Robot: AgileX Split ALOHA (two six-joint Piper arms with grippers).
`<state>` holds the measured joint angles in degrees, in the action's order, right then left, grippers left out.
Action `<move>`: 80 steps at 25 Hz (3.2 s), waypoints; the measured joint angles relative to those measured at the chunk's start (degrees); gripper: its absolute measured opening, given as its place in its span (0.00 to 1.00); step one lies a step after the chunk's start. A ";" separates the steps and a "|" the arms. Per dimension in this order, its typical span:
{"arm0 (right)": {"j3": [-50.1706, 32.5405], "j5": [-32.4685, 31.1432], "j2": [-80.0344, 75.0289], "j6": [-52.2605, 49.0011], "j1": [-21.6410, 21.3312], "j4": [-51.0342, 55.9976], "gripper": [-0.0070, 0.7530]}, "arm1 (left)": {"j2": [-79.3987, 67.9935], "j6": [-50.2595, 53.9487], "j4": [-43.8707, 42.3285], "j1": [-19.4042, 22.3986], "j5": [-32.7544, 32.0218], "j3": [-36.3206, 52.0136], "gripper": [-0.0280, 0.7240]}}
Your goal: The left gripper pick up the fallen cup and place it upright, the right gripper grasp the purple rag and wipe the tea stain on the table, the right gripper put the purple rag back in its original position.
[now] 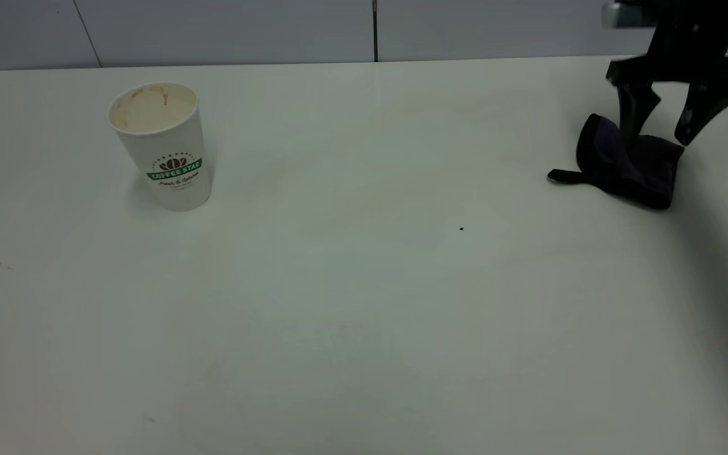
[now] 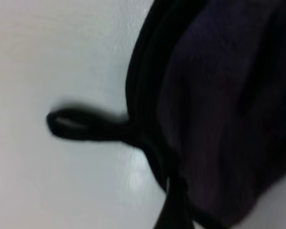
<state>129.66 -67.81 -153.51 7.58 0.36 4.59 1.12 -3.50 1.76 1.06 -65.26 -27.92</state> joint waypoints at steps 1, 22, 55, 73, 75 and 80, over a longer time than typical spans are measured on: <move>0.00 -0.77 1.53 0.40 0.00 0.05 0.96 | 0.00 0.00 0.00 0.00 0.00 0.00 0.61; -46.86 -2.60 69.18 4.56 2.83 -0.68 0.94 | 0.00 0.05 0.00 0.00 0.00 0.00 0.61; -102.34 3.73 143.91 -4.28 2.83 -2.59 0.86 | 0.00 0.00 0.00 0.00 0.00 0.00 0.61; -102.65 3.73 144.05 -4.28 2.77 -2.31 0.63 | 0.00 0.00 0.00 0.00 0.00 0.00 0.61; -102.65 3.73 145.04 -4.28 2.11 -2.07 0.61 | 0.00 0.00 0.00 0.00 0.00 0.00 0.61; -102.65 3.73 149.45 -4.23 -0.36 -2.47 0.57 | 0.00 0.00 0.00 0.00 0.00 0.00 0.61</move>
<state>27.01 -64.08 -4.06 3.35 0.00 2.12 1.12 -3.50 1.76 1.06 -65.26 -27.92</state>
